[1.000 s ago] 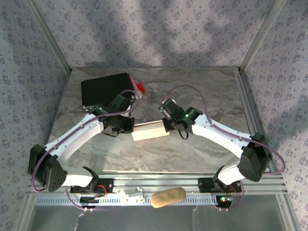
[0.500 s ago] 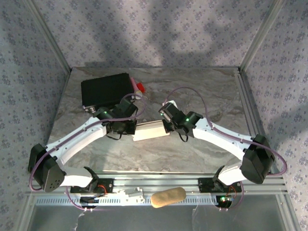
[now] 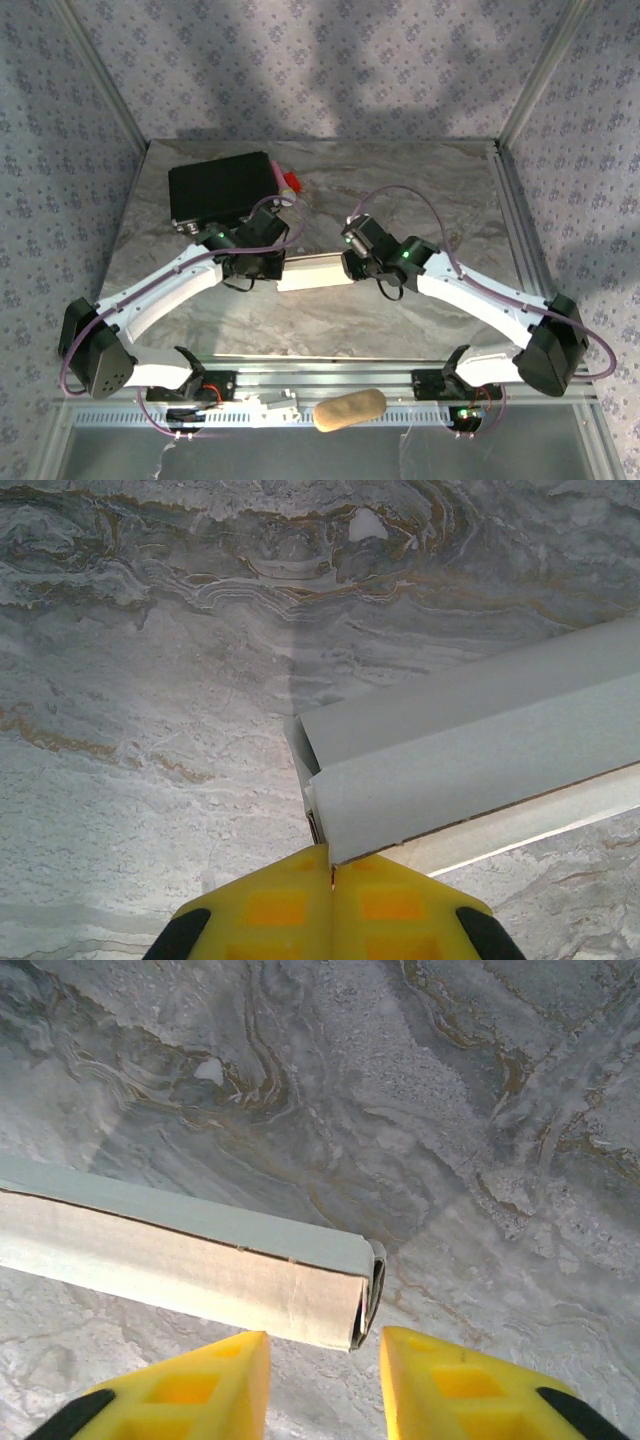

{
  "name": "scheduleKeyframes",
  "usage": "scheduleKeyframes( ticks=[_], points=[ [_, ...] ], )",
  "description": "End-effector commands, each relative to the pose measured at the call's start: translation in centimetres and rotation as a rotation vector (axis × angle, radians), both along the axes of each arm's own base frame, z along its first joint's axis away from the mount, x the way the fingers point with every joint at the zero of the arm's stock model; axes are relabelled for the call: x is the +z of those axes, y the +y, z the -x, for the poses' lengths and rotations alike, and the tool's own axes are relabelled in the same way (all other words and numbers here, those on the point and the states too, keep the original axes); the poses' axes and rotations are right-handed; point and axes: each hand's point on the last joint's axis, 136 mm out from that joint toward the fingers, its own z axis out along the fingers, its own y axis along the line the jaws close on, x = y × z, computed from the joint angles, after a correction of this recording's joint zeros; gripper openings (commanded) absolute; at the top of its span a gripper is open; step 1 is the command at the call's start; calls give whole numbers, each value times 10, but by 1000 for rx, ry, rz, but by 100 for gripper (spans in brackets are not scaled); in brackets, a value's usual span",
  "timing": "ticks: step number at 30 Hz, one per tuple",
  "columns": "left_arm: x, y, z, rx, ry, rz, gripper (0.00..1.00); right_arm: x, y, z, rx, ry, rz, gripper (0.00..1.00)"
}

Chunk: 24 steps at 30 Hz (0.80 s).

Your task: Fold the paper box

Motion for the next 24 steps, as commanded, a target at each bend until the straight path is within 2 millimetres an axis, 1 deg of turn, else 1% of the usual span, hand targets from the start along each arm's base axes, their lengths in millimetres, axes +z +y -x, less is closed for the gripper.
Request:
scheduleKeyframes(
  ticks=[1,4,5,7,9,12,14,16,18,21,24],
  points=[
    [-16,5,9,-2,54,-44,0,4,-4,6,-34,35,-60,38],
    [-14,5,8,-3,50,-43,0,17,-10,7,-91,23,-126,44],
    [-15,5,9,-3,51,-43,0,21,-14,7,-127,20,-151,48],
    [-14,4,9,-5,50,-41,0,25,-25,5,-253,35,-247,56],
    [-14,4,8,-5,51,-41,0,32,-29,3,-371,55,-415,67],
    [-15,3,9,-7,51,-42,0,39,-29,1,-509,124,-672,78],
    [-15,4,8,-6,52,-42,0,38,-26,2,-594,197,-809,80],
    [-14,3,8,-7,49,-41,0,29,-23,3,-687,287,-900,80],
    [-14,2,8,-7,48,-42,0,19,-15,4,-748,380,-986,80],
    [-14,2,8,-9,47,-43,0,13,-9,2,-810,448,-1075,80],
    [-13,2,8,-8,45,-42,0,7,-5,-1,-848,483,-1118,81]
  ],
)
